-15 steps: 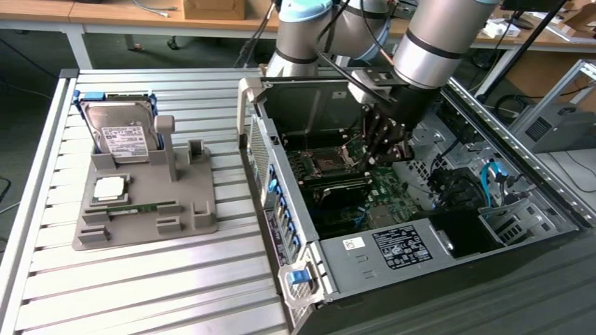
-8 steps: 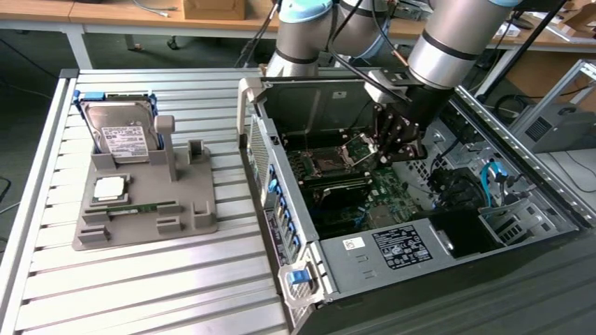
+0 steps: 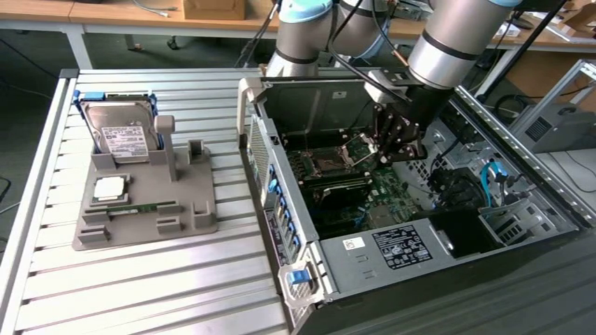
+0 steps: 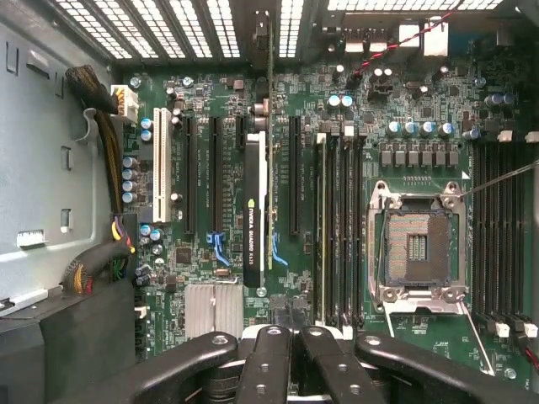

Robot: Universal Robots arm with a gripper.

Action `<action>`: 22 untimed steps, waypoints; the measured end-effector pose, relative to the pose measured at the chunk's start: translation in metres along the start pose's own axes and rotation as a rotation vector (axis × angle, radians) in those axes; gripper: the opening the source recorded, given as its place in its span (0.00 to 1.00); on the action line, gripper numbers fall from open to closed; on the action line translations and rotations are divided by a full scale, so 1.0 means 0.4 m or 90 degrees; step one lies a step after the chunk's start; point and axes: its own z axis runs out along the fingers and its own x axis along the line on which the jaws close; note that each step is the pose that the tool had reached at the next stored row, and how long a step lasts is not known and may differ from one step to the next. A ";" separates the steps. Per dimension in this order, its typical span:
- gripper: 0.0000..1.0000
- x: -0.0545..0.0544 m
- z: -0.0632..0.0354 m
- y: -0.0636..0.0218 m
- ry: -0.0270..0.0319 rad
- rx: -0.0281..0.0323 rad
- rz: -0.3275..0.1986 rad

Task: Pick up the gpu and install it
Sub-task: 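Press down on the gpu until it lock into place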

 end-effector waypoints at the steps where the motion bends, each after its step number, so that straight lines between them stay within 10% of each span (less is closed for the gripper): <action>1: 0.11 0.000 0.000 0.001 0.0000 0.0000 0.000; 22: 0.11 0.024 0.046 0.233 0.0020 0.0001 0.000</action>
